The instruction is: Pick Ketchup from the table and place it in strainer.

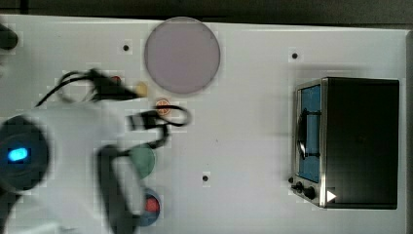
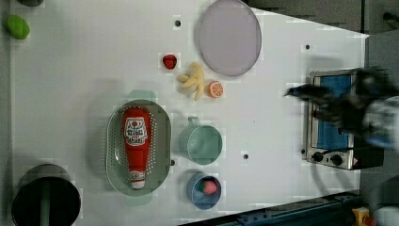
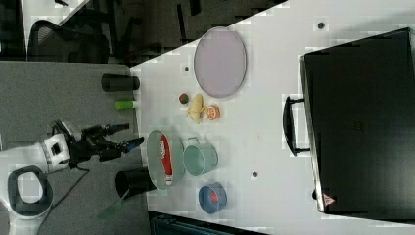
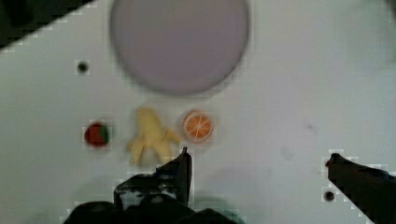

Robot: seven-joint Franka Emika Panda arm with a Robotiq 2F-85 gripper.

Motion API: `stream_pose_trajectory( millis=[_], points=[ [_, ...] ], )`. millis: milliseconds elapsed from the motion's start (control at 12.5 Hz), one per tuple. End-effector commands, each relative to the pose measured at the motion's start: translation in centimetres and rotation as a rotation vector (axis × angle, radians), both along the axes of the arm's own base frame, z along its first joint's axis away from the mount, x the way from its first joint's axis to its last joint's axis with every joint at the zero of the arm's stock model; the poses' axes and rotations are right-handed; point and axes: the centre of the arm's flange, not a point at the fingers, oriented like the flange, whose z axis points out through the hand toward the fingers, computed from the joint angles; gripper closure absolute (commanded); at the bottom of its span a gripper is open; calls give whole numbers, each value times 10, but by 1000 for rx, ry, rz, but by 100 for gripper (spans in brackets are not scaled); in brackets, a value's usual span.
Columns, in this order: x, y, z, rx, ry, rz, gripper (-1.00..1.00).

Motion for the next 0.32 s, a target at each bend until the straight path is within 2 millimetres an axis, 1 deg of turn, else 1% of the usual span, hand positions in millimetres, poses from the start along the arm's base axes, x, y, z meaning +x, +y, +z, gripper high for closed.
stream_pose_trajectory(
  millis=[80, 160, 320],
  points=[
    [9, -93, 26, 137, 49, -262, -100],
    [8, -111, 34, 155, 63, -265, -100],
    [11, -141, 58, 157, 59, -191, -100]
  ],
)
